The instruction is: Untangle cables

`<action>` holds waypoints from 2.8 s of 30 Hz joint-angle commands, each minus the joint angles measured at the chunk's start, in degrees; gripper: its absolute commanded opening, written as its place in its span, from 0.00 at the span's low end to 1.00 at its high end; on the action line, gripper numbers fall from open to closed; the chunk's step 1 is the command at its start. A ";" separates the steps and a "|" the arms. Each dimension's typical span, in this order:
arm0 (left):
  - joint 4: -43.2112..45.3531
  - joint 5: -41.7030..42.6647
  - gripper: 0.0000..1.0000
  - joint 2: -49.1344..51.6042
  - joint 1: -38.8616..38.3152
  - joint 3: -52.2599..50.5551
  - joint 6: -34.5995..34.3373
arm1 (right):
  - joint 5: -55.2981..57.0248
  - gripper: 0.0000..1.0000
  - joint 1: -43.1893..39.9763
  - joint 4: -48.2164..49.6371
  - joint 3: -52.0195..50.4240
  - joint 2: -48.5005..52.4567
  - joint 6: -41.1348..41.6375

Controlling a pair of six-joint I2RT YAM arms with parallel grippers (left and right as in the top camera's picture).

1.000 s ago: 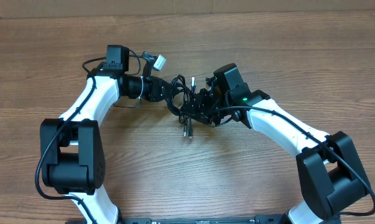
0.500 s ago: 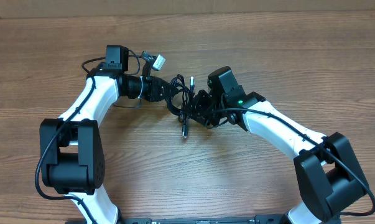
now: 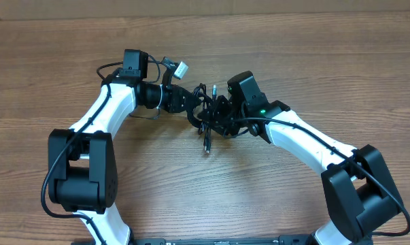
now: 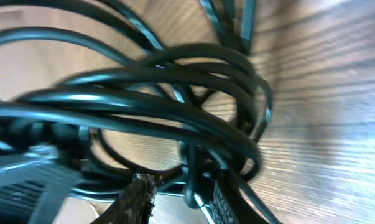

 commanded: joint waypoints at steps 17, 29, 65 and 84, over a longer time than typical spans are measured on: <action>0.26 2.40 0.12 -1.73 -0.13 1.27 1.29 | 4.96 0.40 1.73 -1.38 0.07 0.13 0.42; 0.33 2.43 0.11 -1.73 -0.11 1.27 1.29 | 8.20 0.27 3.82 -1.33 0.07 0.13 0.46; 0.50 2.43 0.11 -1.73 -0.11 1.27 1.20 | 14.49 0.04 3.82 -8.52 0.07 0.13 0.42; 0.96 2.40 0.04 -1.73 -0.02 1.27 -0.94 | 22.93 0.12 3.82 -13.27 0.07 0.20 0.42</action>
